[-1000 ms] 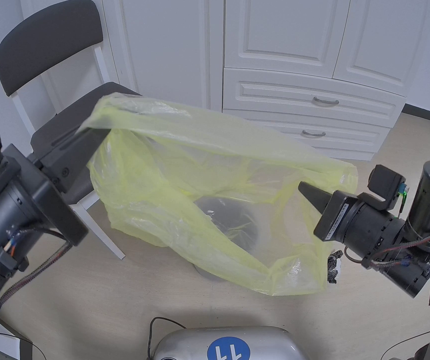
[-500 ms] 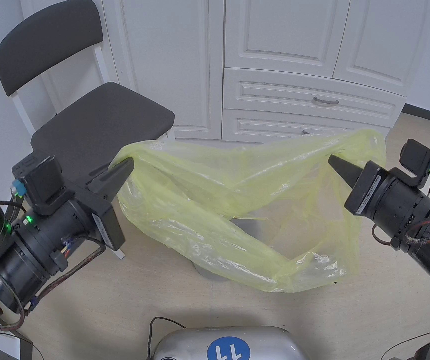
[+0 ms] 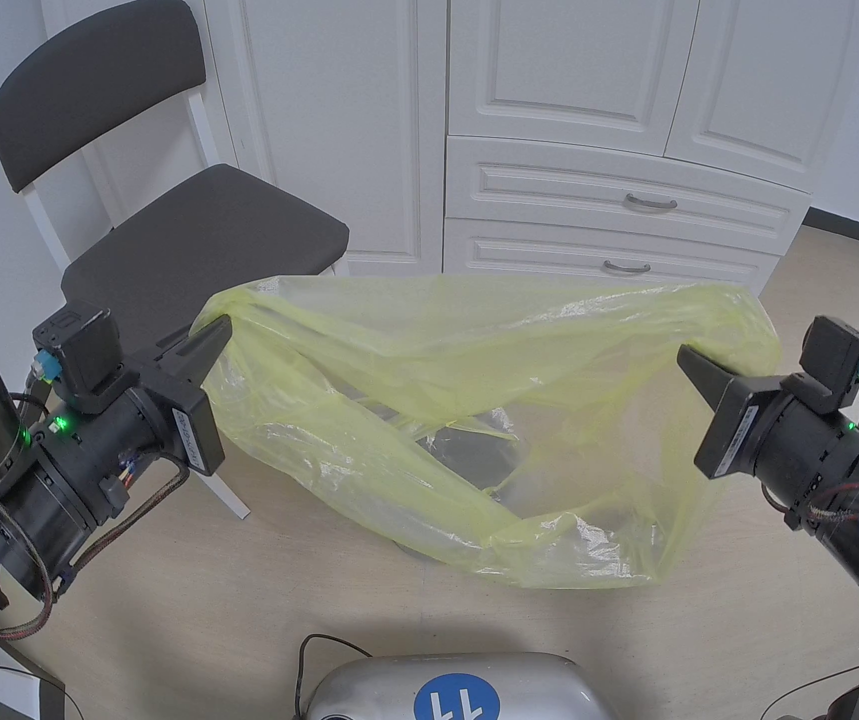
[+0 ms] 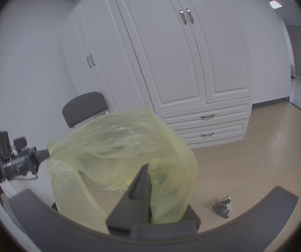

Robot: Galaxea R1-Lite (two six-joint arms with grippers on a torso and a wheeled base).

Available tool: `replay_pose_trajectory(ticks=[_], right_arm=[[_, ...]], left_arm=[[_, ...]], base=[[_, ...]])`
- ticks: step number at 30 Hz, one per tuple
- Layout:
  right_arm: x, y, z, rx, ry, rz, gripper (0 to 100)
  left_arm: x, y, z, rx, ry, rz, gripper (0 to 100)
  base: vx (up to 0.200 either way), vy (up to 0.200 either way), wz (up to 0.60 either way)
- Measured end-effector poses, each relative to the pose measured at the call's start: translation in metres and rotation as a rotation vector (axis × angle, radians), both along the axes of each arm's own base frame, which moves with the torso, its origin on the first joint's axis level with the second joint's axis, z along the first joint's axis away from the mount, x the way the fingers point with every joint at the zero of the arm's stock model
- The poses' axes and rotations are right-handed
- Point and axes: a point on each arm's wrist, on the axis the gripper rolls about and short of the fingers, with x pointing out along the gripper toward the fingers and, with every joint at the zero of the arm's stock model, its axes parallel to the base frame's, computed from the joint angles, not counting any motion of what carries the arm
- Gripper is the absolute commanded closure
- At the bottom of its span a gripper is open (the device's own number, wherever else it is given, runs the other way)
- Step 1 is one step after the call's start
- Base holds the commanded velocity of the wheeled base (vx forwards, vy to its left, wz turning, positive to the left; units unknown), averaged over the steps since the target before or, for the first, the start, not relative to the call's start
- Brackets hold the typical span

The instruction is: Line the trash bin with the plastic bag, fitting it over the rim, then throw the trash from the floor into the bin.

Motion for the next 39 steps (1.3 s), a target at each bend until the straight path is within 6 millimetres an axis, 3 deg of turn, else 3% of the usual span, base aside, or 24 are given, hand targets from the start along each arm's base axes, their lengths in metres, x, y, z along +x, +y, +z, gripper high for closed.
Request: replay_pose_trajectory(ticks=[15,39], right_arm=[[-0.008,-0.007,-0.029,-0.208,0.030,-0.031,100],[-0.002,-0.018,-0.036,-0.316,0.037,-0.149,100]], left_arm=[[0.003,0.017,0.007,0.007,-0.038,0.028,100],[0.005,0.033,0.009,0.009,-0.053,0.067,100]], base=[[0.000,0.000,0.00],[0.000,0.000,0.00]])
